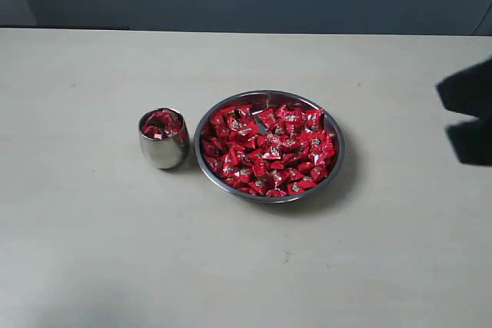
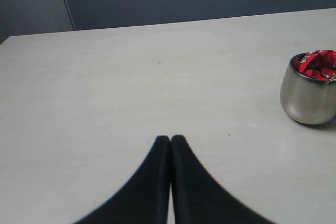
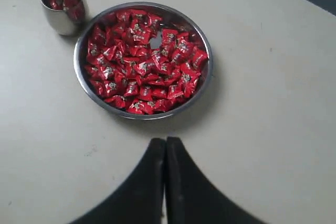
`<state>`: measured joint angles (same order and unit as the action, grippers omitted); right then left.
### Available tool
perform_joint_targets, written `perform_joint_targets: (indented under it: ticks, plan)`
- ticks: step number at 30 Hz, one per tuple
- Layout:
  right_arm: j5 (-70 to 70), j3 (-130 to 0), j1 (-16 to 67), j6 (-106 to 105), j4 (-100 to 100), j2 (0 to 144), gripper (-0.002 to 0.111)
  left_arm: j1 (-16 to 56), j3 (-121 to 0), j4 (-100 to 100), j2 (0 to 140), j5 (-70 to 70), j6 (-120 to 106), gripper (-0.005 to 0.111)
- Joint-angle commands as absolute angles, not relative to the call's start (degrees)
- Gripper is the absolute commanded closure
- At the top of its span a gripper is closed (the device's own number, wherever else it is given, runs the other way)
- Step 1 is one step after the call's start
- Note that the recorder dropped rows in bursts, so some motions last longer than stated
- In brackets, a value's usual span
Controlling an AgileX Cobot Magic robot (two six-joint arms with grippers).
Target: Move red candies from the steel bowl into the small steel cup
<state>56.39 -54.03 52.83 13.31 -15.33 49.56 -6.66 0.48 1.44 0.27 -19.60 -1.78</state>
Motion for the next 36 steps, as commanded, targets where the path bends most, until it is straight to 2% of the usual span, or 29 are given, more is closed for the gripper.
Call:
perform_joint_targets:
  ticks: [1,11,16,33,36]
  plan:
    - [56.6,-47.5,52.7,13.8,-16.3,36.0,0.108,-6.2,0.0,1.6,0.0,-19.3,-1.7,0.106]
    - [49.0,-37.8,52.7,13.9,-18.7,19.9,0.108,-6.2,0.0,1.6,0.0,-19.3,-1.7,0.106]
    - [42.8,-35.0,52.7,13.9,-19.0,18.6,0.108,-6.2,0.0,1.6,0.0,-19.3,-1.7,0.106]
    - [45.1,-34.9,52.7,13.9,-17.8,18.6,0.108,-6.2,0.0,1.6,0.0,-19.3,-1.7,0.106]
    - [41.1,-33.8,52.8,13.9,-19.4,17.7,0.108,-6.2,0.0,1.6,0.0,-19.3,-1.7,0.106]
